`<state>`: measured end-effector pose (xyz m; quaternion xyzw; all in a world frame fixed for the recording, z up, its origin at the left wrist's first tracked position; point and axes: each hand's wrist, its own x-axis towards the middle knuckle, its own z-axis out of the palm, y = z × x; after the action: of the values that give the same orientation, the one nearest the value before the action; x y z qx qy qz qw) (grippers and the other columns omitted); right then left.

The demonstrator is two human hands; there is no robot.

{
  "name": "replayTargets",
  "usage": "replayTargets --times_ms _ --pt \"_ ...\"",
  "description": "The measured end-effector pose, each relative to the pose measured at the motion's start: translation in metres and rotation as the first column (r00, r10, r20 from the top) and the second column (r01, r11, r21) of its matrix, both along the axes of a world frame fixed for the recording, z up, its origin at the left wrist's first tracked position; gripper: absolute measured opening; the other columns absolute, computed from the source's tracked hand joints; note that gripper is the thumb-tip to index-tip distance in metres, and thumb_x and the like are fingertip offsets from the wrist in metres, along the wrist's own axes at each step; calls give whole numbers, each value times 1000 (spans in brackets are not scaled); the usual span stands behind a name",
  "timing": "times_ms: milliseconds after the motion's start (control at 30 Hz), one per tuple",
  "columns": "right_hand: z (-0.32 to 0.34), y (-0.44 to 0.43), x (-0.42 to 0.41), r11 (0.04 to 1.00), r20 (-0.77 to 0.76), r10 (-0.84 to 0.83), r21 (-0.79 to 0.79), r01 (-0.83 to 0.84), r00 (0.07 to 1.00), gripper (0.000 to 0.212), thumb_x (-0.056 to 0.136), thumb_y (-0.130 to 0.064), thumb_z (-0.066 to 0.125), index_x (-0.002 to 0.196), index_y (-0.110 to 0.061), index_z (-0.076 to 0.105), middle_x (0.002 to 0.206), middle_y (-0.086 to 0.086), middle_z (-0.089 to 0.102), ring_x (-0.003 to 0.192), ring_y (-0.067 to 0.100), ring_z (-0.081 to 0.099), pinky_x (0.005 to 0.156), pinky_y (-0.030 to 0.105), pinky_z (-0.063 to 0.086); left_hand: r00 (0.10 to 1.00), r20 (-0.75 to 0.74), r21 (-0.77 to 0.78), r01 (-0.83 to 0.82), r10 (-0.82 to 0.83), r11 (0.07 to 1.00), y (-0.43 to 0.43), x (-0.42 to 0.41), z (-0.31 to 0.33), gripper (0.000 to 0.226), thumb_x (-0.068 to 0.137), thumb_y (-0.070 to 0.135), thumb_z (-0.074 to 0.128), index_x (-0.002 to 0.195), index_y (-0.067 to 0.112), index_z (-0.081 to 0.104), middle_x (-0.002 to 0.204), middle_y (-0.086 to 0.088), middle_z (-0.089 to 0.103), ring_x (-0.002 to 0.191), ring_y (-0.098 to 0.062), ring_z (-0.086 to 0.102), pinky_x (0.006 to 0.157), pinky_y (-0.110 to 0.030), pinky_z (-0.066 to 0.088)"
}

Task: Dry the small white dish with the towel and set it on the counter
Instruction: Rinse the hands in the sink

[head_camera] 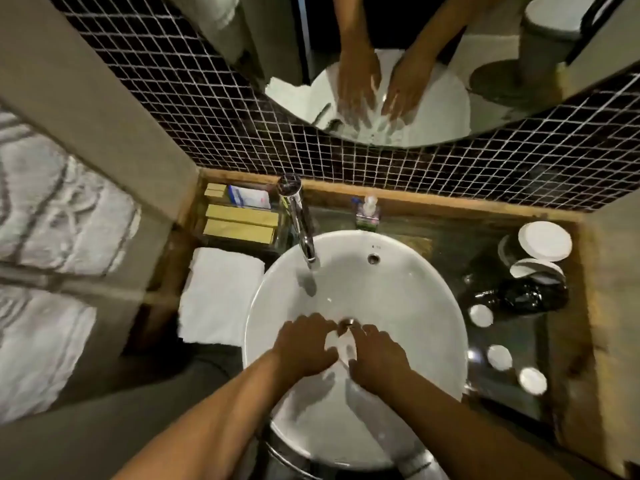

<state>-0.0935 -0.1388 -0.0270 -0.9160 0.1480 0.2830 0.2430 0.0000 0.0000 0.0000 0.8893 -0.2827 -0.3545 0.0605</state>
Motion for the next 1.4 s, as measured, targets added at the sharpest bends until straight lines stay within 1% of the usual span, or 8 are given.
replayTargets --times_ms 167,333,600,700,900,1100,1200,1400 --pt "-39 0 -18 985 -179 -175 -26 173 968 58 90 -22 57 145 -17 36 134 11 48 116 29 54 94 38 50 982 -158 145 125 -101 982 -5 -6 -47 51 88 51 53 136 36 47 133 5 58 121 -21 56 100 -40 45" --pt "-69 2 -10 889 -167 -456 -29 458 874 47 90 -19 62 133 -12 43 126 13 51 111 30 59 90 38 52 957 -208 184 244 -204 952 0 0 -82 44 86 51 53 121 25 55 123 1 59 112 -25 59 86 -38 49" --pt "-96 9 -13 801 -65 -598 -24 598 799 21 96 -14 54 115 -10 47 111 14 60 97 34 65 79 40 53 952 -210 120 252 -224 960 7 -9 -106 34 81 50 51 96 20 56 107 -4 59 98 -28 59 74 -37 37" --pt "-98 0 -13 763 -65 -644 8 646 762 12 98 -16 55 101 -7 48 102 16 66 94 35 65 69 32 42 948 -257 70 211 -187 975 14 -10 -105 31 85 46 52 99 19 58 106 -5 59 97 -27 58 77 -37 42" --pt "-70 -11 -7 784 -14 -618 68 617 786 14 96 -9 53 95 -8 39 77 9 58 78 37 64 54 32 33 971 -196 -46 129 -135 991 24 8 -83 39 97 38 52 132 21 59 127 -5 60 115 -27 56 98 -38 43" --pt "-15 -18 10 823 159 -568 122 554 808 12 99 -18 47 89 -16 40 74 -1 56 70 28 58 64 38 43 996 -67 -247 -68 53 967 50 36 -51 29 92 35 62 120 25 66 108 3 67 101 -21 60 89 -34 42" --pt "10 -16 18 853 274 -521 141 502 808 15 100 -20 50 88 -20 41 73 -4 56 70 29 58 65 34 40 984 -7 -306 -171 178 937 65 49 -39 30 88 40 61 112 25 68 102 5 67 96 -21 61 87 -36 44" --pt "39 -1 31 935 428 -350 101 341 833 18 99 -17 54 85 -10 49 74 8 59 67 35 60 62 36 45 949 161 -253 -226 272 941 89 65 -20 38 89 36 63 127 29 58 111 6 67 105 -24 59 91 -41 38"
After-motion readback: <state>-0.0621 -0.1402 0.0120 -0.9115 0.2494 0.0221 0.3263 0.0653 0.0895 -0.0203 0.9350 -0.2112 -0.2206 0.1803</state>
